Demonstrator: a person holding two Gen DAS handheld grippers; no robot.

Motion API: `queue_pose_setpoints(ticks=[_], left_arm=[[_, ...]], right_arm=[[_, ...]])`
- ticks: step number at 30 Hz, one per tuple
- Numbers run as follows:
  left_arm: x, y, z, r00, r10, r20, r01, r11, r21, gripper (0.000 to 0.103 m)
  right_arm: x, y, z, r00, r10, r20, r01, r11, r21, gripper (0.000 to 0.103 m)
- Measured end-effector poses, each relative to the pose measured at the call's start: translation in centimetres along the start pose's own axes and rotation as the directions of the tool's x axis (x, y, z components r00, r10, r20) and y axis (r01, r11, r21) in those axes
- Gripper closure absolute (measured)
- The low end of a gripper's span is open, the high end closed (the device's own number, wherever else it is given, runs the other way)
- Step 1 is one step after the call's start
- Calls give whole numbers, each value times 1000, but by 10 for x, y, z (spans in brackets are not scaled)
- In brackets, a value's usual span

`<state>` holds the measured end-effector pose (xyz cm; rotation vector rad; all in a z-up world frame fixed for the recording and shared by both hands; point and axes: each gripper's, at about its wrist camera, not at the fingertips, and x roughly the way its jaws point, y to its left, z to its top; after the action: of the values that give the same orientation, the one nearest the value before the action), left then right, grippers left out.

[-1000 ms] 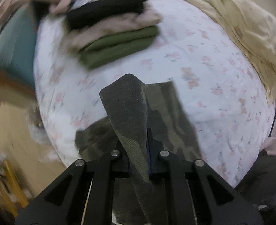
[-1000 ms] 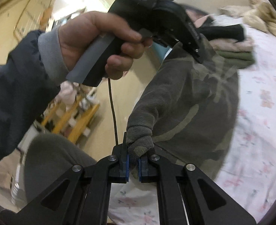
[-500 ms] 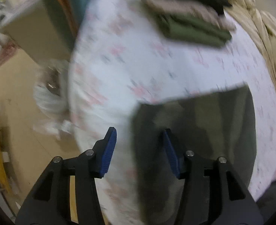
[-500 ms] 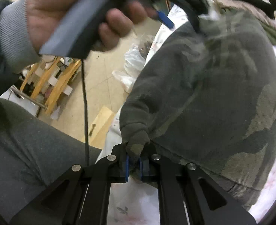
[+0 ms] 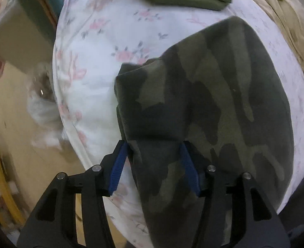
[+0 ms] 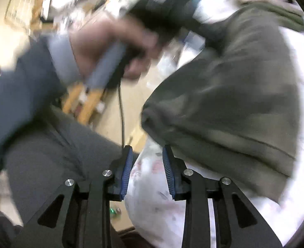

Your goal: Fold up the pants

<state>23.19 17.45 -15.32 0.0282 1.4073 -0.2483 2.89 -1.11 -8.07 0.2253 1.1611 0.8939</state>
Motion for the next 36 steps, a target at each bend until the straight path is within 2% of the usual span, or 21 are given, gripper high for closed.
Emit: queue_pose_setpoints(ticks=[2, 3, 4, 6, 9, 12, 14, 15, 17, 18, 20, 21, 22, 23, 25, 26, 29, 32, 34, 36], left_arm=[[-3, 5, 3, 1000, -23, -1, 23, 1000, -18, 49], [-4, 7, 3, 1000, -21, 0, 21, 1000, -16, 45], [-4, 8, 2, 1000, -11, 1, 11, 1000, -14, 41], [-2, 10, 1, 1000, 3, 2, -3, 1000, -15, 37], [-1, 11, 0, 1000, 6, 4, -6, 1000, -15, 36], [-5, 9, -4, 1000, 16, 12, -16, 1000, -4, 36], [-6, 8, -2, 1000, 17, 13, -17, 1000, -1, 36], [-6, 9, -2, 1000, 15, 14, -15, 1000, -2, 36], [-6, 9, -2, 1000, 12, 12, -12, 1000, -6, 36], [-5, 9, -1, 1000, 10, 10, -10, 1000, -8, 36], [-6, 7, -1, 1000, 10, 8, -10, 1000, -8, 36], [-5, 7, -1, 1000, 11, 7, -11, 1000, -8, 35], [-5, 7, 0, 1000, 14, 6, -14, 1000, -7, 35], [-5, 7, 0, 1000, 18, 6, -18, 1000, -7, 34], [-5, 7, 1, 1000, 16, 6, -16, 1000, -9, 34], [-5, 5, 1, 1000, 10, 7, -9, 1000, -12, 34], [-11, 0, 1, 999, -30, 15, 31, 999, -16, 35], [-16, -18, -1, 997, -81, 11, 81, 997, 4, 36], [-14, -35, -4, 993, -119, -20, 120, 992, 37, 36], [-9, -59, -8, 989, -140, -50, 144, 986, 89, 36]], right_arm=[[-33, -22, -6, 994, -39, 97, 31, 996, 87, 17], [-51, -40, -12, 984, -77, 161, 52, 987, 154, 12], [-71, -67, -20, 966, -117, 232, 55, 964, 260, 11], [-77, -111, -32, 958, -141, 249, 16, 896, 444, 10], [-56, -157, -51, 968, -99, 231, -65, 791, 609, 10], [-25, -166, -61, 968, -2, 249, -168, 732, 660, 9], [-9, -163, -62, 957, 12, 291, -207, 731, 650, 2], [-9, -160, -60, 948, 26, 318, -234, 735, 636, 2], [3, -142, -51, 926, 129, 354, -334, 714, 615, 0], [12, -135, -45, 929, 152, 338, -340, 713, 614, 0], [24, -119, -35, 940, 86, 330, -280, 746, 604, 0], [28, -118, -32, 940, 58, 335, -264, 745, 613, 0], [30, -119, -30, 940, 26, 341, -252, 726, 640, 6], [29, -118, -28, 941, -5, 338, -231, 721, 654, 24], [19, -115, -24, 935, -43, 352, -205, 744, 636, 54], [14, -111, -21, 934, -56, 353, -188, 764, 617, 63], [-14, -105, -6, 926, -60, 374, -173, 811, 558, 72], [-52, -113, 20, 920, -71, 384, -130, 871, 474, 75], [-81, -134, 46, 929, -78, 362, -84, 908, 411, 75], [-105, -159, 67, 943, -90, 322, -44, 921, 387, 76]])
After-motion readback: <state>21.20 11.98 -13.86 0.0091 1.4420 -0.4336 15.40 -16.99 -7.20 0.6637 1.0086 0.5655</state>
